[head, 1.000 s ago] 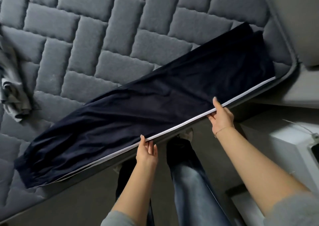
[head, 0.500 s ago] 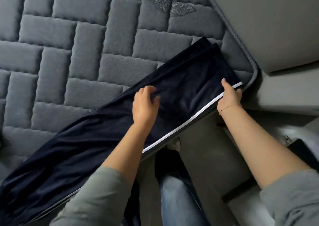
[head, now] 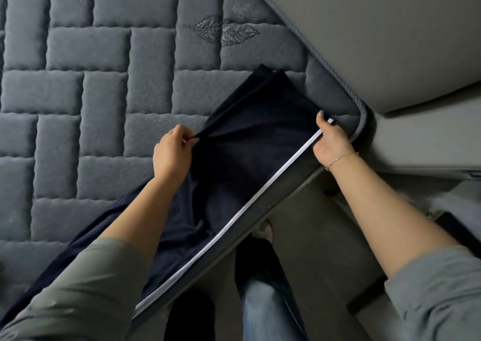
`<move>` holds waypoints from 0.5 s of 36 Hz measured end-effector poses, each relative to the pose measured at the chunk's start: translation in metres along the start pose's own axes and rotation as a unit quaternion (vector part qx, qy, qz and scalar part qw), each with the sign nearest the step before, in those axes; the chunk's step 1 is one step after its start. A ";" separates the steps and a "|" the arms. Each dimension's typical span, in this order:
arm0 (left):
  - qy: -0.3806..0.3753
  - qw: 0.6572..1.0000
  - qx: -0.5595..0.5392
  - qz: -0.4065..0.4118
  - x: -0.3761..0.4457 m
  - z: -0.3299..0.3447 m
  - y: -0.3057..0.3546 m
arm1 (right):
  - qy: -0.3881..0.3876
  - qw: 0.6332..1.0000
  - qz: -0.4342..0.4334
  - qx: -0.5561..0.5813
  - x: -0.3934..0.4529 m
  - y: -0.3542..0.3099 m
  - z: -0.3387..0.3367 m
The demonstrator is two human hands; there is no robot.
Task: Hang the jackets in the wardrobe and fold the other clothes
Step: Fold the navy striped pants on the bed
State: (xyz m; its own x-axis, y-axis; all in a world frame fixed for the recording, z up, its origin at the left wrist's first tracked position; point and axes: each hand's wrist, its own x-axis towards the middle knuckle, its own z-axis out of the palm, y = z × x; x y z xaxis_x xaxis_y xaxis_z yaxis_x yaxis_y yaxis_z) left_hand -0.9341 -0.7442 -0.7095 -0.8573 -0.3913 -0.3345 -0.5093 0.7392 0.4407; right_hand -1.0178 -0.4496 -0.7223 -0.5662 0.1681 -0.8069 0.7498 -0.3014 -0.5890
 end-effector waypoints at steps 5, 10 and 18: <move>0.010 0.999 -0.034 -0.007 0.000 0.006 0.010 | -0.001 0.997 -0.058 -0.041 0.001 -0.003 0.005; 0.080 0.992 -0.101 -0.014 0.005 -0.002 0.010 | -0.137 0.987 -0.072 0.034 -0.002 -0.018 0.013; -0.007 0.998 -0.043 -0.043 0.006 0.000 -0.004 | 0.011 0.981 -0.121 -0.151 0.015 -0.021 0.024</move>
State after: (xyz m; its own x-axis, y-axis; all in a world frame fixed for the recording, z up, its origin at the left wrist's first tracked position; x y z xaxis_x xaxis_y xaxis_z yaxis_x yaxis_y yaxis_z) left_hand -0.9371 -0.7498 -0.7136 -0.8092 -0.4428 -0.3861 -0.5861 0.6536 0.4787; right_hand -1.0504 -0.4633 -0.7207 -0.7355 0.2210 -0.6404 0.6631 0.0413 -0.7474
